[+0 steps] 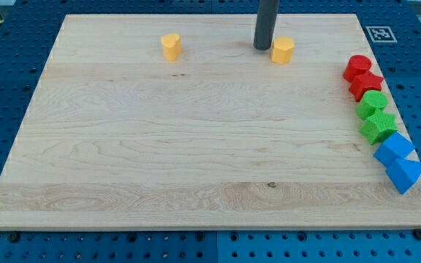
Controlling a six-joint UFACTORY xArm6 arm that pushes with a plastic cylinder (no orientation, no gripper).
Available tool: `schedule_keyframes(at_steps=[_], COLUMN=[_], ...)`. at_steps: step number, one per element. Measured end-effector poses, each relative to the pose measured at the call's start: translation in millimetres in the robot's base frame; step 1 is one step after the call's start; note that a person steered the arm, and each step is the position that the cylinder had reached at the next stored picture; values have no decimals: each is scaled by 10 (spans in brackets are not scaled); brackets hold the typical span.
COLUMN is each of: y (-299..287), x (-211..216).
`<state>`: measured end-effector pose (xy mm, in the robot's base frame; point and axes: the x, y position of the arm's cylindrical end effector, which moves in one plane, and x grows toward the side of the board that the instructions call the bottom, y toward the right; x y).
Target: Place the yellow hexagon top left of the red circle
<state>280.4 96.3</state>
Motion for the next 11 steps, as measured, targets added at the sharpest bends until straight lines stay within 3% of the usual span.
schedule_keyframes(at_steps=[1,3,7,11], y=[212,-189,733,974], x=[-2,250,351,482])
